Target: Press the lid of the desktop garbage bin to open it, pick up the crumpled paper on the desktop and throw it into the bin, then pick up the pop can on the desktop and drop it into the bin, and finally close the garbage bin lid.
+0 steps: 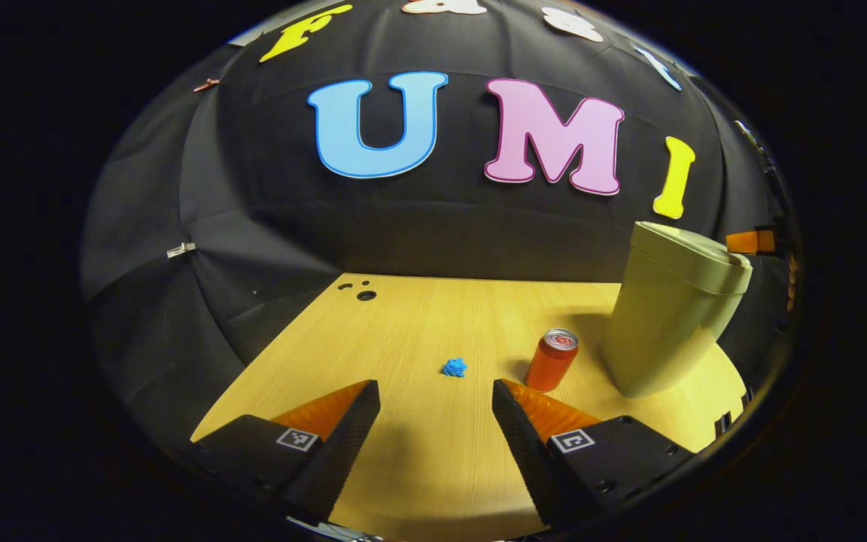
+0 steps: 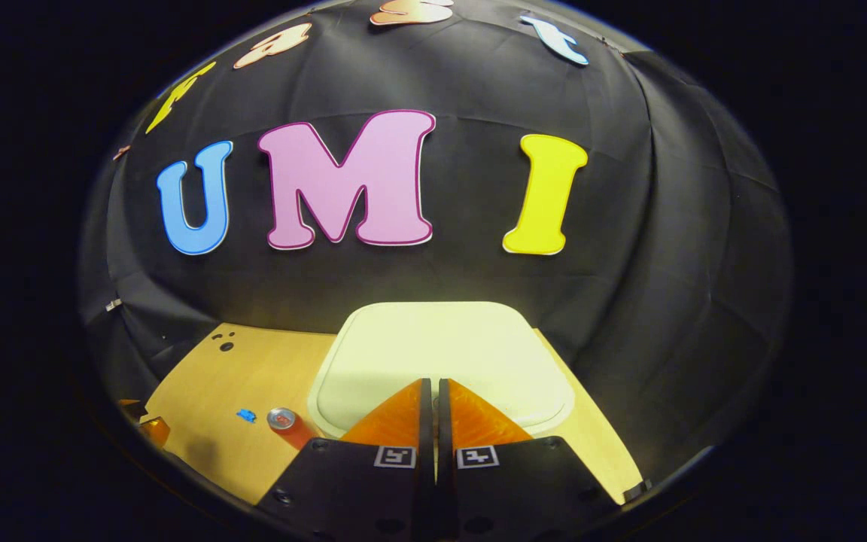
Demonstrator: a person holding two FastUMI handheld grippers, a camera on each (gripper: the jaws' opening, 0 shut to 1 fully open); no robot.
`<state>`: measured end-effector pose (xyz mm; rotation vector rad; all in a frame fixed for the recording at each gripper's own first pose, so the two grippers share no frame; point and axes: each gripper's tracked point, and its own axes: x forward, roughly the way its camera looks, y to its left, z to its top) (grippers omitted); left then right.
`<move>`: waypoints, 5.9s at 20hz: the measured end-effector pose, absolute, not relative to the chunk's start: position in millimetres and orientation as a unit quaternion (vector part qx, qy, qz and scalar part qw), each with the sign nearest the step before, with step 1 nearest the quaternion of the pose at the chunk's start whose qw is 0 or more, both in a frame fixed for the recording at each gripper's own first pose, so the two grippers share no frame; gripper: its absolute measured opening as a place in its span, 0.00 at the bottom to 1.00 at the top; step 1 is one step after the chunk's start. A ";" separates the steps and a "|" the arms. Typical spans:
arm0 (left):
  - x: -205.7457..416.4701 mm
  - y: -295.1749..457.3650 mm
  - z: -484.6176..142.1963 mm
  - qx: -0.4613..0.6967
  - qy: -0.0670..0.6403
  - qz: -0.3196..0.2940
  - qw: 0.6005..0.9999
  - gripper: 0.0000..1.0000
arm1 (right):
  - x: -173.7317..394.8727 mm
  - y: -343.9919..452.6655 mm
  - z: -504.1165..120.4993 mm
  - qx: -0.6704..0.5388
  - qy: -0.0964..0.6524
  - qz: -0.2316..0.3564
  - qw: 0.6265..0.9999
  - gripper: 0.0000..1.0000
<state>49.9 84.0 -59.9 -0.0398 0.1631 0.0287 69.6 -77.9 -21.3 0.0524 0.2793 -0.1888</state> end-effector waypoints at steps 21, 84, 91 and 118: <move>44.8 88.6 -59.9 -0.017 0.072 0.027 0.997 0.96 | 52.7 -64.8 -3.0 0.061 0.126 -0.080 0.987 0.05; 292.2 50.1 -195.6 0.024 0.237 -0.083 0.968 0.79 | -20.2 -26.2 -166.3 0.040 0.307 -0.043 0.950 0.96; 285.8 51.4 -192.9 -0.007 0.233 -0.074 0.970 0.40 | -22.3 -19.4 -167.9 0.050 0.301 -0.041 0.951 0.96; 138.3 -161.7 117.8 -0.016 -0.011 -0.359 0.933 0.34 | -40.9 -43.0 -149.2 0.065 0.243 -0.049 0.967 0.99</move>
